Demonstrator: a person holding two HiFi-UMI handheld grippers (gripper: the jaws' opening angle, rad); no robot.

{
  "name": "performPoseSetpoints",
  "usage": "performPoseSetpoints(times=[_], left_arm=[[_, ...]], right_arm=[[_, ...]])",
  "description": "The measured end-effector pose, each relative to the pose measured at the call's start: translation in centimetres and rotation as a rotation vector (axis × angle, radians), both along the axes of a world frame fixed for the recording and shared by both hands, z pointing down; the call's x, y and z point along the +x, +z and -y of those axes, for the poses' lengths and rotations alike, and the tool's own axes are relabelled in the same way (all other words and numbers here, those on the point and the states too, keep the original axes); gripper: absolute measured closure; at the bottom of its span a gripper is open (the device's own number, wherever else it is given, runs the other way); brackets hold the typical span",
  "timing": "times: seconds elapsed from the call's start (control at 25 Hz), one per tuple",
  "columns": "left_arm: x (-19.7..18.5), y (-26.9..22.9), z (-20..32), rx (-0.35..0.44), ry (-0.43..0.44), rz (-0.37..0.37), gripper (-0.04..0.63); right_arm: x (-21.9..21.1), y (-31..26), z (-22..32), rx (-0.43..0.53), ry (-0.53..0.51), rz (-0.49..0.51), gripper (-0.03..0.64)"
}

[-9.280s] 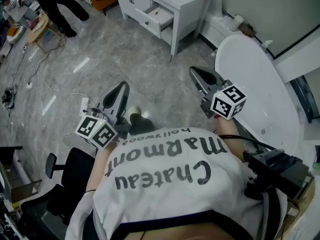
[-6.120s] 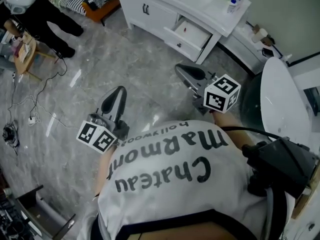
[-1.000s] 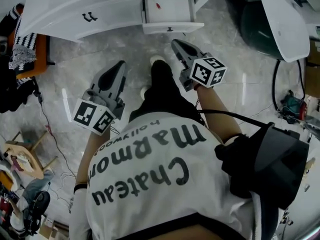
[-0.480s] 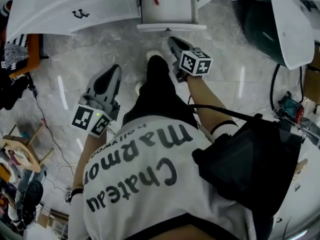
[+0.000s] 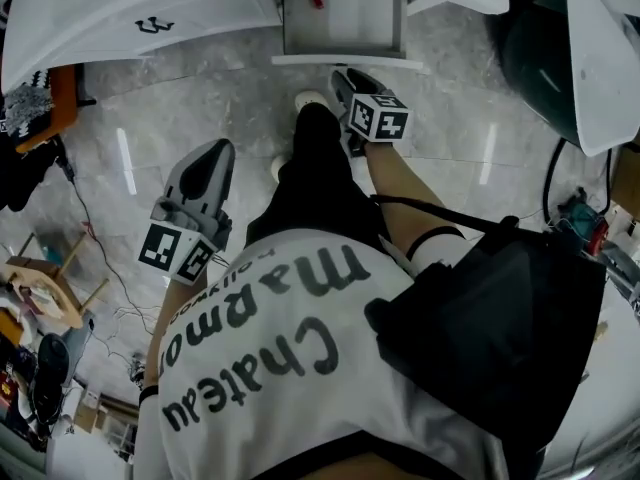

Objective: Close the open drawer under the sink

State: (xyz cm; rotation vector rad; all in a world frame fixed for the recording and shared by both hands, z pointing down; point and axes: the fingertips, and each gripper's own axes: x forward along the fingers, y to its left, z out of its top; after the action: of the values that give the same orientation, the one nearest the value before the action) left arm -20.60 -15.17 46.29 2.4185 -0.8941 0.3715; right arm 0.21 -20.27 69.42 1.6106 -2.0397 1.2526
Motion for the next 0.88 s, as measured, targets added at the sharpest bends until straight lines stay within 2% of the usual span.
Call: performPoseSetpoints(times=[0.08,0.36,0.72,0.88], left_arm=[[-0.1,0.4,0.3,-0.009,-0.005,0.011,0.586],[-0.3,0.7,1.3,-0.03,-0.053,-0.002,0.586],[-0.9,1.0,2.1,-0.038,-0.105,-0.005,0.586],[-0.7,0.8,2.4,-0.033,-0.103,-0.004,0.586]], right_arm=[[0.2,0.9,0.4,-0.027,0.017,-0.011,0.445],[-0.2,2.0,1.1,-0.084,-0.005,-0.049,0.41],[-0.1,2.4,2.4,-0.114,-0.023,-0.105,0.414],[0.9,2.7,2.5,-0.147,0.016,-0.111,0.477]])
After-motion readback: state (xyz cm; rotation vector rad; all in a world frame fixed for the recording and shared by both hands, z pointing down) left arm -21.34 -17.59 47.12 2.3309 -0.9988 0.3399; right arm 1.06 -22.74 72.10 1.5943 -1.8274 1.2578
